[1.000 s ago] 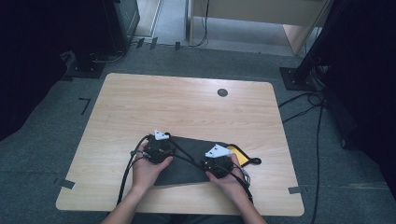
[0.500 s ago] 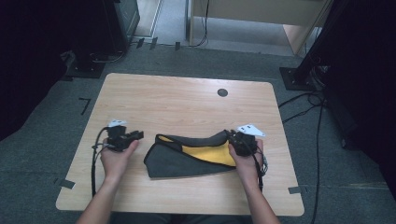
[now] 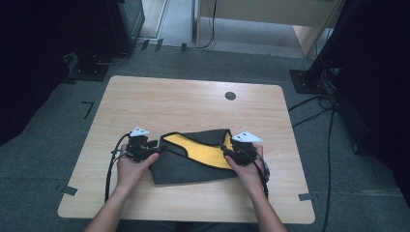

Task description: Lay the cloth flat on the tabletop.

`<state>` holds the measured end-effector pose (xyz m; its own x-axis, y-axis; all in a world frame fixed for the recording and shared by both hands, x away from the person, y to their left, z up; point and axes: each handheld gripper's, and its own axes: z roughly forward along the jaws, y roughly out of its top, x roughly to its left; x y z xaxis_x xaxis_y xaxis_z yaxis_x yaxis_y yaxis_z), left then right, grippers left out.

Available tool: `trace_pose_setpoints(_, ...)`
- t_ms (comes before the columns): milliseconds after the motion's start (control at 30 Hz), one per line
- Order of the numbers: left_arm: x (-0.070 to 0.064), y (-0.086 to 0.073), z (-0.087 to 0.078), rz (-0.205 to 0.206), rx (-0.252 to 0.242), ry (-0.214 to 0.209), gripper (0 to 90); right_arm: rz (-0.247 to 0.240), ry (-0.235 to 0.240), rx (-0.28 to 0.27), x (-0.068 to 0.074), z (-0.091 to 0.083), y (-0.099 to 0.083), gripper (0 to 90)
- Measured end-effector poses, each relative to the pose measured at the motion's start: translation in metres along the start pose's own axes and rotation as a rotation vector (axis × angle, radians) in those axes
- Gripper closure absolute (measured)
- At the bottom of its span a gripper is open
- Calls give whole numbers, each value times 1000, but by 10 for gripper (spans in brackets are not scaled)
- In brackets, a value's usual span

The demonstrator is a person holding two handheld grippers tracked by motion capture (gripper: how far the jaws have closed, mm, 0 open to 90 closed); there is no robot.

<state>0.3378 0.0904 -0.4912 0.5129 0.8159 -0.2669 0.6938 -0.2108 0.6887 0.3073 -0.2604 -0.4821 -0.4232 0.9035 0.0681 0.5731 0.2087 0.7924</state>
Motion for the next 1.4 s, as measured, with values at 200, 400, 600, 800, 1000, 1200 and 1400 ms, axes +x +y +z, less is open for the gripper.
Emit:
trace_pose_setpoints(200, 7, 6, 19, -87, 62, 86, 473, 25, -15, 84, -5, 13, -3, 593)
trace_pose_setpoints(400, 5, 12, 25, -29, 42, 137, 732, -30, 48, 181, 3, 46, 10, 803)
trace_pose_setpoints(600, 20, 17, 8, -134, -92, 205, 563, 127, -25, -54, -23, 62, 37, 663)
trace_pose_setpoints(800, 16, 16, 0, -60, -103, 114, 546, 21, -26, -5, -30, 37, 34, 765)
trace_pose_setpoints(1000, 0, 11, 10, 16, -75, 36, 645, -38, -39, 34, -43, 4, 10, 900)
trace_pose_setpoints(1200, -10, 10, 22, 32, -46, -3, 655, -102, -10, 102, -41, 16, 1, 900)
trace_pose_setpoints(1400, -4, 7, 13, 22, -40, -3, 630, -104, -14, 148, -23, 55, 9, 900)
